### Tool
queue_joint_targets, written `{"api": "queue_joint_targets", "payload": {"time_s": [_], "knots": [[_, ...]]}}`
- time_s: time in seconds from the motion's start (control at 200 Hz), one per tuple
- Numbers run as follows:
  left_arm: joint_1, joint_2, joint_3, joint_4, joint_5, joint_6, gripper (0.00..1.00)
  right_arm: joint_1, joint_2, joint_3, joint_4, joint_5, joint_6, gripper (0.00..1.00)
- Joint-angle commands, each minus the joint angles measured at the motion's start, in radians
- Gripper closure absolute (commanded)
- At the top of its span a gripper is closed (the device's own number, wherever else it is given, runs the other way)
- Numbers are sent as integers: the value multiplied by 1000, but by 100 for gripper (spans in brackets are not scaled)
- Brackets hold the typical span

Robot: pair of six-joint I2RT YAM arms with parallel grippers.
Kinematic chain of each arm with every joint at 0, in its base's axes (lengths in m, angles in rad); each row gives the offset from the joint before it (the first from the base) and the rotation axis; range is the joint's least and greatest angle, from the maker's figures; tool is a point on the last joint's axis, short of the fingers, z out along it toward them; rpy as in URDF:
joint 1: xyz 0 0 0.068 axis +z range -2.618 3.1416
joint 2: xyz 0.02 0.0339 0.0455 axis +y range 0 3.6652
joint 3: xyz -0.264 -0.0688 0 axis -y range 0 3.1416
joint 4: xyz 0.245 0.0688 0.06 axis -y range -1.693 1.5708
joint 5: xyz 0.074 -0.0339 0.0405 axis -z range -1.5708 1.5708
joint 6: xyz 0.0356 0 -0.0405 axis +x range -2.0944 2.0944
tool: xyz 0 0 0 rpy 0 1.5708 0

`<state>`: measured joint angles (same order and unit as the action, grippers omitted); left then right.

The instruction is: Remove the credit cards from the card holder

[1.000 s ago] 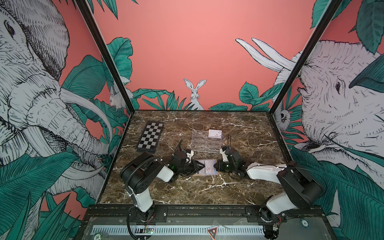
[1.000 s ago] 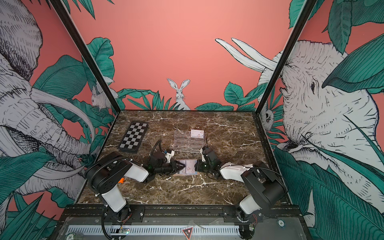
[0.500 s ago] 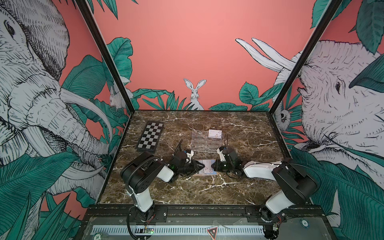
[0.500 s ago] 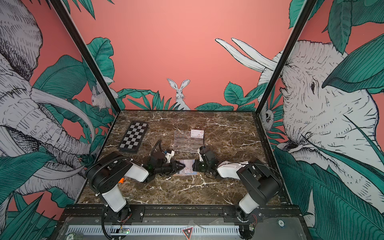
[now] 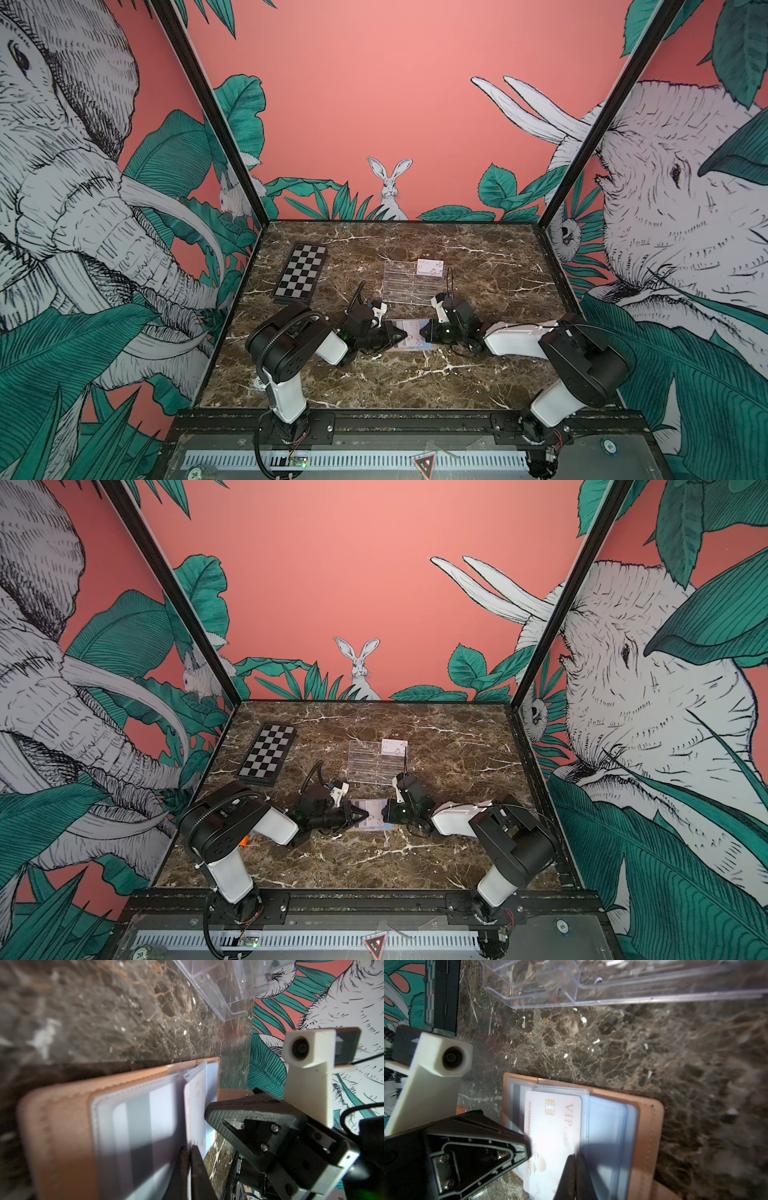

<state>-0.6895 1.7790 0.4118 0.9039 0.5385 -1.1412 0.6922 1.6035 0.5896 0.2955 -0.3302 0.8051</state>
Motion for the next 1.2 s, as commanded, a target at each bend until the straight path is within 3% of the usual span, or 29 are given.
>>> {"api": "queue_joint_targets", "payload": {"time_s": [0.0,0.36,0.72,0.915,0.98,1.195], "knots": [[-5,4,-23,38,-7,-8,96,9,28,-1,-24,14,-2,100],[-5,-5,-41,51,0,7,100,9,27,-4,-50,28,-6,100],[-5,-128,-37,-182,-43,97,100,9,37,3,-70,28,-13,100],[-5,-97,-31,-127,-23,83,100,9,35,0,-69,23,-15,100],[-4,-76,-36,-83,-20,60,85,9,34,0,-66,22,-15,100],[-5,-48,-27,-41,-20,34,70,9,47,3,-60,9,-18,100]]}}
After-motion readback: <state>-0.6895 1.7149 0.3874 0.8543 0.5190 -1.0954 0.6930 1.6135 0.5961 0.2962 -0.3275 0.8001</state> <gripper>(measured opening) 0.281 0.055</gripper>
